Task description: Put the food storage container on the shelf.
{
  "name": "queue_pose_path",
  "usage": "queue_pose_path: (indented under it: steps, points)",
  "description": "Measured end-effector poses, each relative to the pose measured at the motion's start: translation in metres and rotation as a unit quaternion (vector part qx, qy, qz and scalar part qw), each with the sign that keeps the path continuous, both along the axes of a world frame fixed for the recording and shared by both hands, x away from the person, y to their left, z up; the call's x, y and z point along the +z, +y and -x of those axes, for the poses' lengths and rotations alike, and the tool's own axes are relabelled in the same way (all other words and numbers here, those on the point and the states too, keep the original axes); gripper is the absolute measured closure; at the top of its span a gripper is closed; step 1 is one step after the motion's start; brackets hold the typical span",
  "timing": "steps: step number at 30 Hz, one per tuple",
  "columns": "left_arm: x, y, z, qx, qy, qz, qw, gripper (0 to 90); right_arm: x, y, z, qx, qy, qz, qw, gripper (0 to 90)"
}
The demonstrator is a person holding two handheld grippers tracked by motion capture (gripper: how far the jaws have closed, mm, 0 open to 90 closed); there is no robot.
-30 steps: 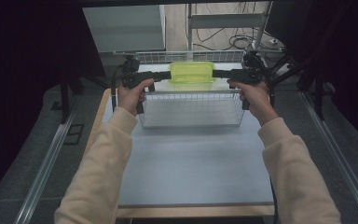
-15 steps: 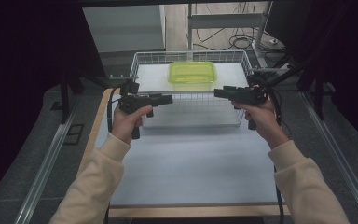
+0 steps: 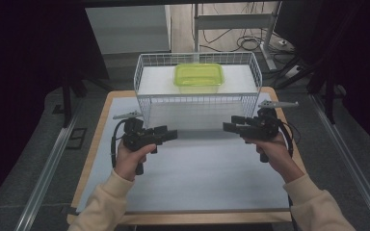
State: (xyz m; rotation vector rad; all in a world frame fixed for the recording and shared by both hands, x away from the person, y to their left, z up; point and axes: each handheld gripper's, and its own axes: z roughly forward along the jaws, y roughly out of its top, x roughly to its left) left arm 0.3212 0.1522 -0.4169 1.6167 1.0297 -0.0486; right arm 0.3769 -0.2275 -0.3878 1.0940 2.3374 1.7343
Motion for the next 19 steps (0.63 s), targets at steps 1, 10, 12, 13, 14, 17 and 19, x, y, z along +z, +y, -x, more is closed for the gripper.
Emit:
queue_pose_path:
  steps: [1, 10, 12, 13, 14, 17, 19]
  points:
    - [-0.003, 0.0, 0.002, 0.0, -0.001, -0.005, 1.0, 32.5, -0.009, -0.002, 0.004, 0.002, 0.0, 0.003, 1.0, 36.0]
    - [-0.031, -0.005, 0.016, -0.001, 0.008, -0.038, 0.9992, 32.5, -0.052, -0.008, 0.021, 0.005, 0.005, 0.034, 0.9994, 33.8]
    - [-0.032, -0.005, 0.016, -0.001, 0.009, -0.035, 0.9993, 32.5, -0.054, -0.008, 0.022, 0.003, 0.003, 0.037, 0.9993, 32.6]
    - [-0.032, -0.005, 0.016, -0.001, 0.008, -0.034, 0.9994, 32.5, -0.054, -0.008, 0.022, 0.002, -0.001, 0.036, 0.9993, 31.8]
    - [-0.032, -0.005, 0.016, 0.001, 0.006, -0.032, 0.9995, 32.5, -0.054, -0.008, 0.022, 0.002, -0.001, 0.036, 0.9993, 31.8]
    - [-0.033, -0.004, 0.016, 0.002, 0.006, -0.028, 0.9996, 32.5, -0.052, -0.008, 0.024, 0.002, -0.009, 0.035, 0.9993, 28.6]
    - [-0.036, -0.003, 0.016, 0.004, 0.01, -0.023, 0.9997, 32.3, -0.056, -0.008, 0.027, -0.003, -0.016, 0.043, 0.999, 25.5]
